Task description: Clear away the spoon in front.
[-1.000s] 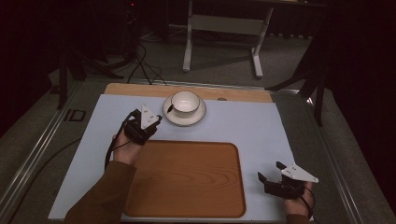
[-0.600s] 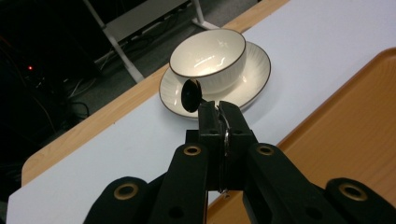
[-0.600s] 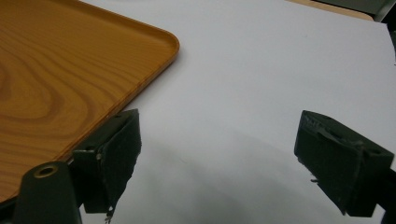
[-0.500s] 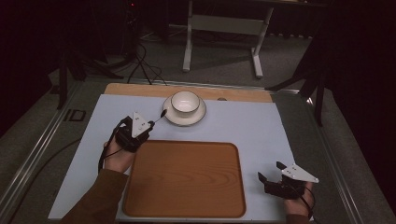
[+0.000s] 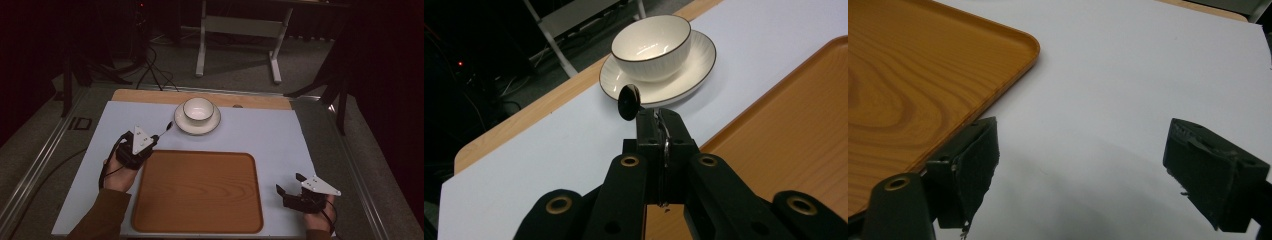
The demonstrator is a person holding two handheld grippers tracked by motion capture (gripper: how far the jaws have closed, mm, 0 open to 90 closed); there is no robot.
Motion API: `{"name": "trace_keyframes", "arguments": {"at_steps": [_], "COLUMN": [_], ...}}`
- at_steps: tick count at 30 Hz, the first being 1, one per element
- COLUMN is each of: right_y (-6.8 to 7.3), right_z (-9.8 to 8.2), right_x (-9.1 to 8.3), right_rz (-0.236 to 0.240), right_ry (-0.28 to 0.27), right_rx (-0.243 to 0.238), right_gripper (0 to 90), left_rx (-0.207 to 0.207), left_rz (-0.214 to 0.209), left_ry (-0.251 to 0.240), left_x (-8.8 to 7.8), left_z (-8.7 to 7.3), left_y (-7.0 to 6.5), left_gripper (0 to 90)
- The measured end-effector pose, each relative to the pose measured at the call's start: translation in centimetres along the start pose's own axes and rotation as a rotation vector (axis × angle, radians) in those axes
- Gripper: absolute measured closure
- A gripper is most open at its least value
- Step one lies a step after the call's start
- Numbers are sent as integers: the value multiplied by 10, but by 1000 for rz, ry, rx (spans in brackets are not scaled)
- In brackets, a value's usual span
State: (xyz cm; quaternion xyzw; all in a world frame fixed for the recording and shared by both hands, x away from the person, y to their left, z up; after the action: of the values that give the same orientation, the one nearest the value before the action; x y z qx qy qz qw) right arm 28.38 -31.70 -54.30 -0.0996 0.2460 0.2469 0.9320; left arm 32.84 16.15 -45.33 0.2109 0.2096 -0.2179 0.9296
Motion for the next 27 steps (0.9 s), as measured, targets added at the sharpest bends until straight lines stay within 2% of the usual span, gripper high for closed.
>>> {"name": "trace_keyframes", "arguments": {"at_steps": [27], "right_y": [-1], "right_z": [0], "right_x": [0], "right_rz": [-4], "right_ry": [0], "right_rx": [1], "right_gripper": [146], "left_rx": [-13], "left_rz": [18], "left_ry": [37], "left_x": [-17], "left_z": [-34], "left_y": [-3], "left_gripper": [888]}}
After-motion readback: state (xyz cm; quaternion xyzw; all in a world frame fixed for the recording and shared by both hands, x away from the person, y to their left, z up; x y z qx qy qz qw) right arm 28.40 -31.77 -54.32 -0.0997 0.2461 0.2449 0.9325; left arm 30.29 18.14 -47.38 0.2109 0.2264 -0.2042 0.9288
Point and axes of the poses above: each handheld gripper's, and its own axes: x roughly forward along the jaws, z roughly out of its top, y roughly to its left, the point moved 4 cm from there along x, roughly forward along the jaws, and after that the axes turned 1 degree about z, right-handed, at the moved point
